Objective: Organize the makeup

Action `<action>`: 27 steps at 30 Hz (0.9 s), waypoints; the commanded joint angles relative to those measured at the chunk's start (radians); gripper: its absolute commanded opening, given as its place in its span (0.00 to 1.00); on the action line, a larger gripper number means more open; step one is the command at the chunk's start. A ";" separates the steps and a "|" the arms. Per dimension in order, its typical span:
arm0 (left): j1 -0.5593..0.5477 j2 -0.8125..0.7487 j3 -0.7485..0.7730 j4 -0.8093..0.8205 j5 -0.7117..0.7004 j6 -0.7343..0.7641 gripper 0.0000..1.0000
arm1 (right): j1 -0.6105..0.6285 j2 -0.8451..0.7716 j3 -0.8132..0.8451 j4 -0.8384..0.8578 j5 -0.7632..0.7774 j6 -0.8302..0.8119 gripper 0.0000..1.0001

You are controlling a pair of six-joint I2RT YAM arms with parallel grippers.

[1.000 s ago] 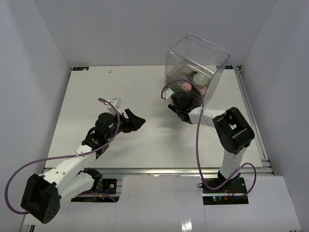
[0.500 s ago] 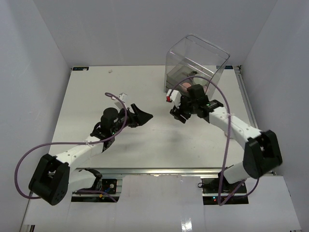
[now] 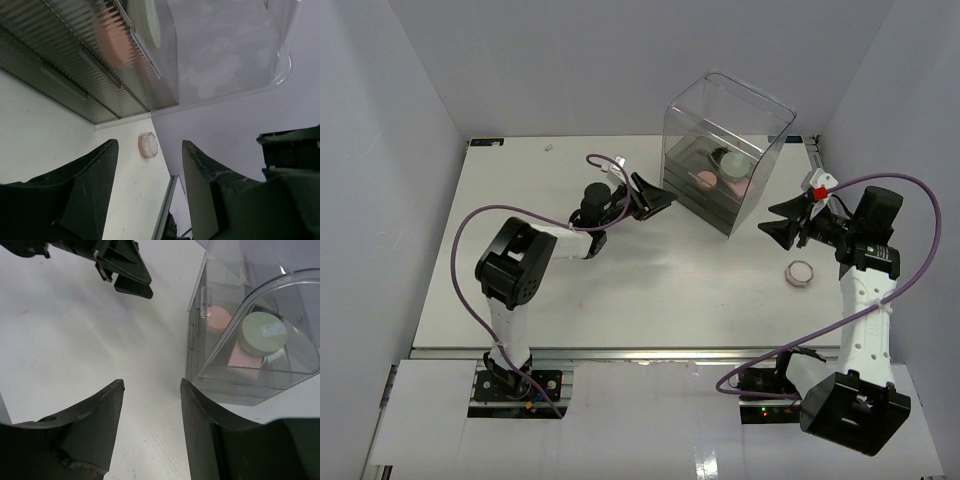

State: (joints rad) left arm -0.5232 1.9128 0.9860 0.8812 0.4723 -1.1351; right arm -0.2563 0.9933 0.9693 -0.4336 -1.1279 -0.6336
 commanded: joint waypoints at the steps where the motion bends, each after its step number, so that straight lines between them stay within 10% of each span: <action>1: -0.022 0.089 0.162 0.040 -0.045 -0.094 0.62 | -0.090 0.016 -0.032 -0.025 -0.188 0.032 0.54; 27: -0.080 0.306 0.515 -0.200 -0.240 -0.132 0.26 | -0.207 0.028 -0.062 -0.025 -0.247 0.043 0.54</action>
State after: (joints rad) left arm -0.5987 2.2049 1.4525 0.6900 0.2561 -1.2636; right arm -0.4476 1.0294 0.9180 -0.4632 -1.3280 -0.6017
